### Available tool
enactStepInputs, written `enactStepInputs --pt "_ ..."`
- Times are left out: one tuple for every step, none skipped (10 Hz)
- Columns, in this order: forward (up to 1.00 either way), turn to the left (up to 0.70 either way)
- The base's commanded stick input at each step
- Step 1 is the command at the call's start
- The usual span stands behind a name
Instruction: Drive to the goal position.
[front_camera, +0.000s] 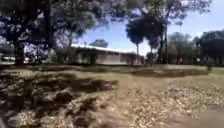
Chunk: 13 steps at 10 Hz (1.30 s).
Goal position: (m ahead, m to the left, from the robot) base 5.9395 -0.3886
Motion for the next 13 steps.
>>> enactStepInputs --pt "0.70 -0.25" --pt "0.70 -0.35" --pt "0.70 -0.35" --pt "0.70 -0.35" --pt "0.70 -0.26" --pt "0.70 -0.02" --pt "0.70 0.00" --pt "0.70 0.00" --pt "0.70 0.00" --pt "0.70 0.00" --pt "0.70 0.00" --pt "0.70 0.00" --pt "0.70 0.00"
